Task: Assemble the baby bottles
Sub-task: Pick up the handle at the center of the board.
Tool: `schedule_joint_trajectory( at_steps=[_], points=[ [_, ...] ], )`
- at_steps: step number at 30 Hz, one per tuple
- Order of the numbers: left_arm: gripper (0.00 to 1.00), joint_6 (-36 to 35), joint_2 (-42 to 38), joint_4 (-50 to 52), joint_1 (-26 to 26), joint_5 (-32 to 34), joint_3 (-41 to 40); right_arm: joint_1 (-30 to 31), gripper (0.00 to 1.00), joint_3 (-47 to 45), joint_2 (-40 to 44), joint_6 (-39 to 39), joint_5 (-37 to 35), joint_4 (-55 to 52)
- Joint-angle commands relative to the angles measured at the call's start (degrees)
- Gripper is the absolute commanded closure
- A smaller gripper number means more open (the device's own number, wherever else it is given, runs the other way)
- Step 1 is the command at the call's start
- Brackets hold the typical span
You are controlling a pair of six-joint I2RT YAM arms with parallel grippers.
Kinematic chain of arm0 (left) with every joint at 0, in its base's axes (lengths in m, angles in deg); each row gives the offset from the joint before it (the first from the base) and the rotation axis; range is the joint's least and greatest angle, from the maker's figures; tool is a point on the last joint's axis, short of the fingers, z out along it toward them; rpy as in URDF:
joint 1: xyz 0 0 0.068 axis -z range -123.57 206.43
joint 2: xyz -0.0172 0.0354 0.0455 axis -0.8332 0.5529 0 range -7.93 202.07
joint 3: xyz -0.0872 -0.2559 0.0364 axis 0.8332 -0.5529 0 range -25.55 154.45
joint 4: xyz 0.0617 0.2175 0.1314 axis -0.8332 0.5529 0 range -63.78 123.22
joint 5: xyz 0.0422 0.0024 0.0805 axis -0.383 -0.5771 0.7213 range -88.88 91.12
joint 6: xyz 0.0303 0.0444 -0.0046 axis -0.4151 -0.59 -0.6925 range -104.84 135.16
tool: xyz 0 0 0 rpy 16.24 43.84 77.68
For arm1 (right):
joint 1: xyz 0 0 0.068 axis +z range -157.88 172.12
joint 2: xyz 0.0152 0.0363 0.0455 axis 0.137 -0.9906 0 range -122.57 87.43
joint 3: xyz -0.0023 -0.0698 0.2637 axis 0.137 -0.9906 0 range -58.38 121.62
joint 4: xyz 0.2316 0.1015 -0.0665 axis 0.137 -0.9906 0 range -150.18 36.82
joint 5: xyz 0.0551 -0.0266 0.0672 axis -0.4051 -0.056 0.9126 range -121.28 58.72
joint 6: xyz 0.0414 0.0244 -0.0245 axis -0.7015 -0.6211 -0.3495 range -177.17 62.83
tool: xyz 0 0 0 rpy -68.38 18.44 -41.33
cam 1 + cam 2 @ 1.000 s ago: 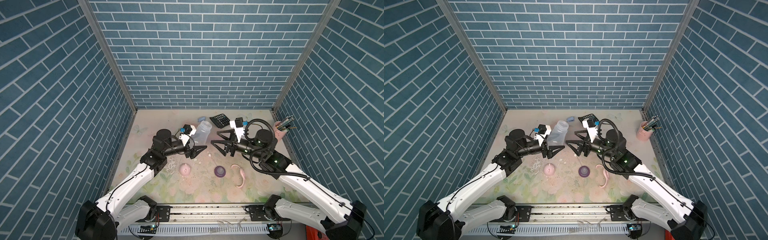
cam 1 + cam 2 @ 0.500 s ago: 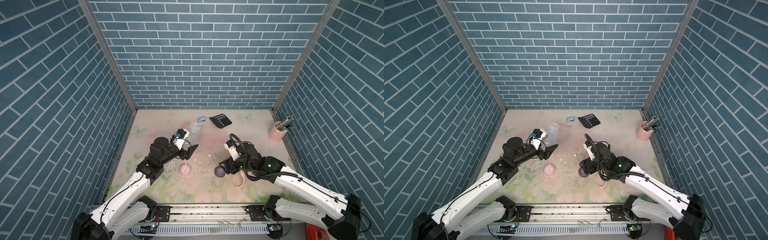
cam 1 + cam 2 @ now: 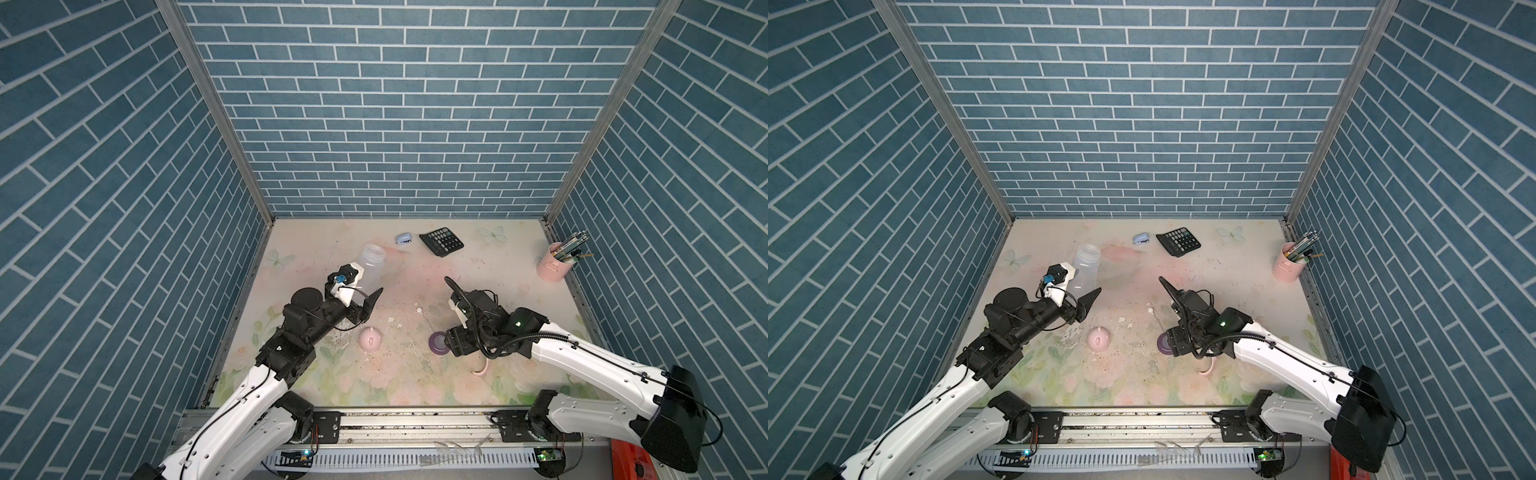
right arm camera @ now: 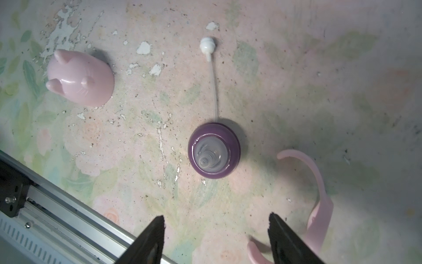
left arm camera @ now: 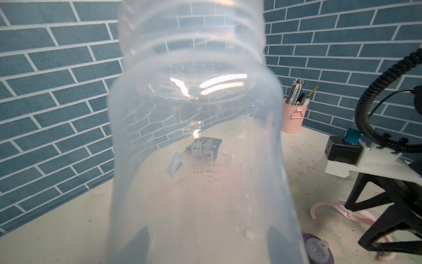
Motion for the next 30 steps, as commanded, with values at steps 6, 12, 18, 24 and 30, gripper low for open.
schedule_joint_trajectory(
  at_steps=[6,12,18,24,30],
  points=[
    [0.35,-1.0,-2.0,0.8,0.2,2.2,0.4,2.2,0.36,-4.7,9.3,-24.2,-11.9,-17.0],
    [0.35,-1.9,-2.5,0.9,0.2,2.6,0.7,3.8,0.39,-8.5,11.3,-34.6,-13.5,-18.1],
    [0.35,-2.8,-2.5,1.8,0.2,2.8,1.3,4.2,0.42,-16.2,9.6,-40.2,-10.3,-7.3],
    [0.35,-2.8,-3.2,2.4,0.2,2.3,1.1,4.3,0.48,-19.2,8.1,-42.8,-10.6,0.0],
    [0.35,-2.9,-3.3,2.2,0.3,2.2,1.0,4.2,0.57,-21.7,8.2,-45.7,-11.2,2.5]
  ],
)
